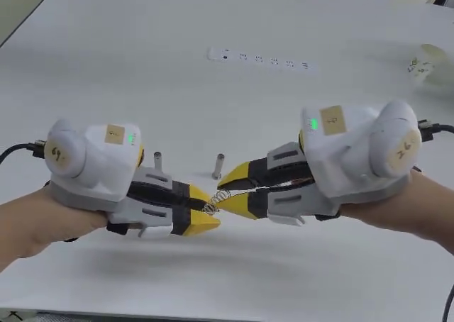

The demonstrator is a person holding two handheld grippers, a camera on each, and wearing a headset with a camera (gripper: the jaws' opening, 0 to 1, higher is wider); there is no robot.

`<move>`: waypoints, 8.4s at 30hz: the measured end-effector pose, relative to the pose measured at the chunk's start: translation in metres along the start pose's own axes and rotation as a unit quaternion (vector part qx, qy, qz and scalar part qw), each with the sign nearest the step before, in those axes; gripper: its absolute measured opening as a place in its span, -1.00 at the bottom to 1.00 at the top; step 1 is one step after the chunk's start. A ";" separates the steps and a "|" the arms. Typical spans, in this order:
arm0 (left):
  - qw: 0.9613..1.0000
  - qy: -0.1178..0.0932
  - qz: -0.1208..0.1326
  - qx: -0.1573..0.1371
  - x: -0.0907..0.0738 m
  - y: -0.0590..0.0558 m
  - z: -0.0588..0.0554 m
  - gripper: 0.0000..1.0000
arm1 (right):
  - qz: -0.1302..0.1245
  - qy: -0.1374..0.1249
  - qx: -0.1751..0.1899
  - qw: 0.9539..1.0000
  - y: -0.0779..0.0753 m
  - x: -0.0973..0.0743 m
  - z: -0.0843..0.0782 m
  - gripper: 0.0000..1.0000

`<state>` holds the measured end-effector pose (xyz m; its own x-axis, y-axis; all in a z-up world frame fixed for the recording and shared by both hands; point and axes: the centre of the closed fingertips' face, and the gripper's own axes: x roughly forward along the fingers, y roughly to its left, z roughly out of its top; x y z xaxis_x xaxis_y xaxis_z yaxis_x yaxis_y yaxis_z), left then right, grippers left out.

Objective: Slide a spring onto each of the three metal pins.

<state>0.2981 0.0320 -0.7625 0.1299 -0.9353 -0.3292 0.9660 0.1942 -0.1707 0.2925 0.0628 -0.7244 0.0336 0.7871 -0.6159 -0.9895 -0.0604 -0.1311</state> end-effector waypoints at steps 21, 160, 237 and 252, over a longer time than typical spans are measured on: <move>1.000 0.004 0.008 0.006 0.000 0.004 0.003 -0.95 | -0.011 0.000 -0.052 0.999 -0.002 0.005 0.008 -0.85; 0.972 -0.022 0.216 -0.089 -0.104 0.059 -0.041 0.96 | -0.117 0.078 0.016 0.990 -0.111 0.009 -0.037 -0.85; 0.968 -0.025 0.222 -0.111 -0.108 0.056 -0.053 0.94 | -0.094 0.130 0.082 0.984 -0.105 0.053 -0.101 -0.81; 0.969 -0.023 0.221 -0.111 -0.108 0.053 -0.052 0.93 | -0.107 0.124 0.096 0.982 -0.106 0.049 -0.102 -0.68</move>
<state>0.3240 0.1583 -0.7840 0.5348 -0.7577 -0.3740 0.7427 0.6326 -0.2196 0.4138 0.0451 -0.8204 0.2542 0.5932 -0.7639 -0.9633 0.2257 -0.1453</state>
